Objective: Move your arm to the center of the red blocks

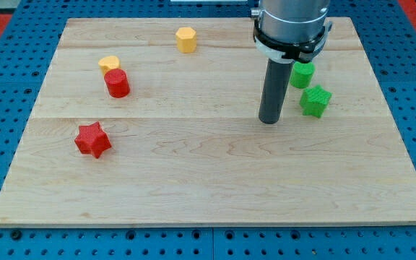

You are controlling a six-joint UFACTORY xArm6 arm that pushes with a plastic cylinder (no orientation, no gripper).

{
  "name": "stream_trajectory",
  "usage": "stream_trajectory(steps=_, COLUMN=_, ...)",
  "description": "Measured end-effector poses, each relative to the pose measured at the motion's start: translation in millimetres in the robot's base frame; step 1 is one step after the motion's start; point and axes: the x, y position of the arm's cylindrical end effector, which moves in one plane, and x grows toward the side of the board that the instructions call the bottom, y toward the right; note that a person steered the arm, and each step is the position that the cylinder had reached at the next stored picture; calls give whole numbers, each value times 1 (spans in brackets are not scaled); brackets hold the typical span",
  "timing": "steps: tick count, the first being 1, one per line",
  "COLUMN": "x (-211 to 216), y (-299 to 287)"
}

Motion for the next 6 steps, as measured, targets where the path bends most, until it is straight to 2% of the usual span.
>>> stream_trajectory(steps=2, x=0, y=-7)
stream_trajectory(steps=3, x=0, y=-76)
stream_trajectory(steps=4, x=-6, y=-99)
stream_trajectory(steps=6, x=-9, y=-99)
